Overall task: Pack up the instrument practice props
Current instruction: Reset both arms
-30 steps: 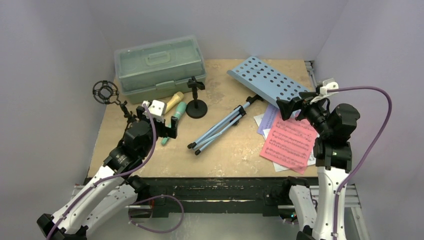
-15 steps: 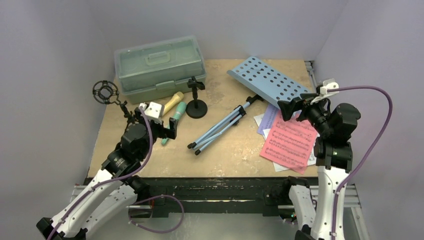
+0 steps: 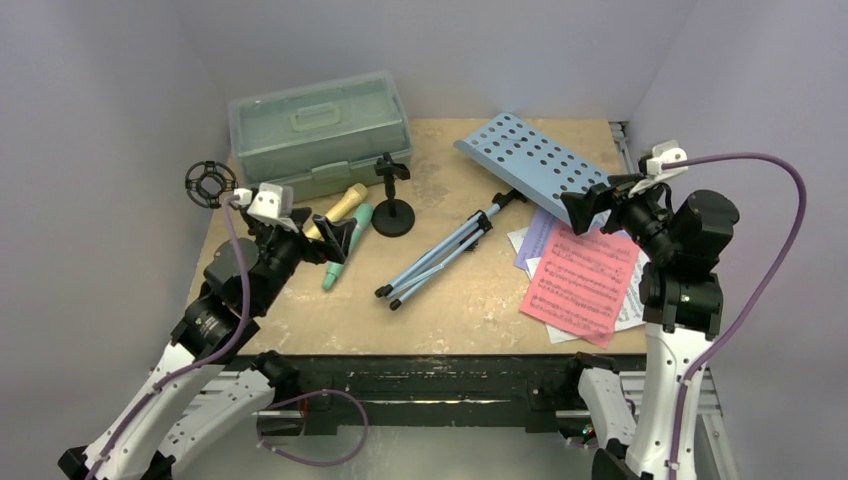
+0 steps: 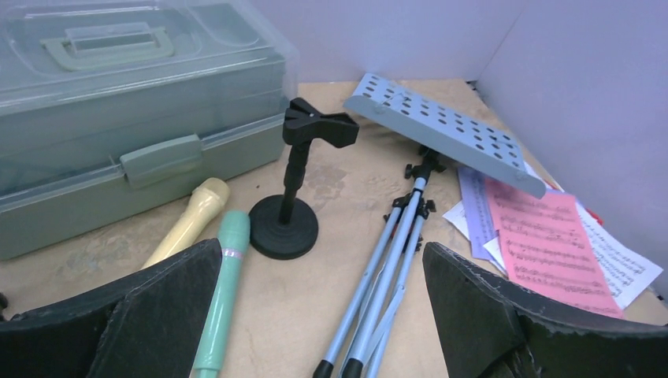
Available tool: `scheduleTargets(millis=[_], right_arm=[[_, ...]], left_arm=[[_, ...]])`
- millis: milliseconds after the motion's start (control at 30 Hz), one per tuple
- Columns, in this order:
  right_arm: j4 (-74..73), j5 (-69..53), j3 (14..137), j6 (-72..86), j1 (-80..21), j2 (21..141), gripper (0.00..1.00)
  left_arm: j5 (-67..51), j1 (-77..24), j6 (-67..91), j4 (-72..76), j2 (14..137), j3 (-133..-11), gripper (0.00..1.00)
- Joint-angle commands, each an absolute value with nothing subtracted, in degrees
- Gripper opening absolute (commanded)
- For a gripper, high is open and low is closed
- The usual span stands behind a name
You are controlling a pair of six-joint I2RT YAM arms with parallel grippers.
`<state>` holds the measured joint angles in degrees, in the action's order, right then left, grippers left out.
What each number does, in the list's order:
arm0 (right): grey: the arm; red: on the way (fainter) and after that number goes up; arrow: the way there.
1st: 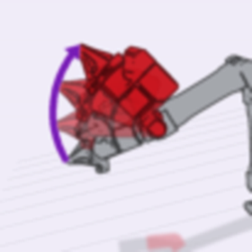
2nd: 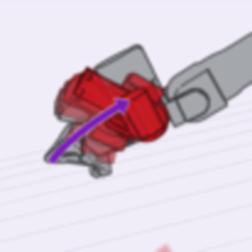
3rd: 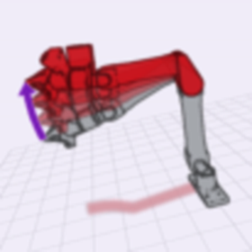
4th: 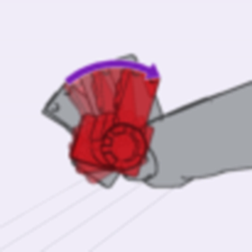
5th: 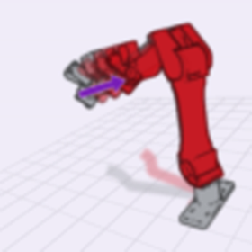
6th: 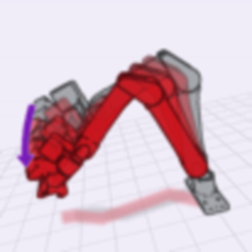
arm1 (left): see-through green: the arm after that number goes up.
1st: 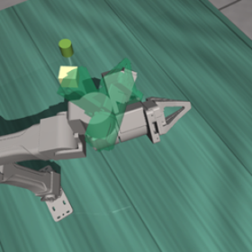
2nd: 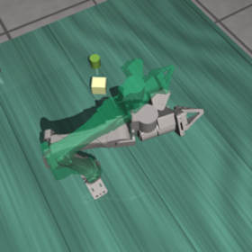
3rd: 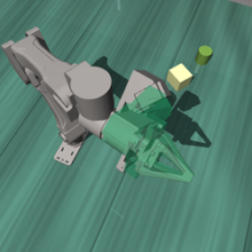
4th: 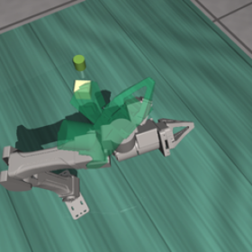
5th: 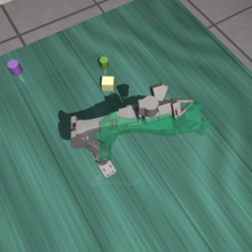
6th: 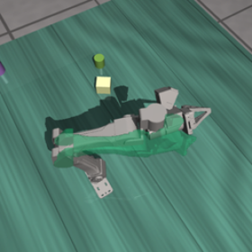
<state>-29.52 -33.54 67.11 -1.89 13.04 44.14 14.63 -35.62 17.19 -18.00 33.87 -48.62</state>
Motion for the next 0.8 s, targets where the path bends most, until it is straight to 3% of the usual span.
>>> scheduleTargets(millis=[0,300,767], right_arm=[[-33.7,-35.14,70.92,-5.77,13.38,43.8,0.99],[-38.09,-37.01,75.93,-7.47,13.41,44.26,0.99],[-38.4,-37.79,73.98,-9.24,13.74,43.04,0.99]], left_arm=[[11.9,-35.22,20.3,-22.52,35.07,-54.29,1.0],[12.13,-35.24,20.06,-29.14,35.23,-61.94,1.0],[11.46,-35.24,22.52,-27.97,32.17,-59.79,1.0]])
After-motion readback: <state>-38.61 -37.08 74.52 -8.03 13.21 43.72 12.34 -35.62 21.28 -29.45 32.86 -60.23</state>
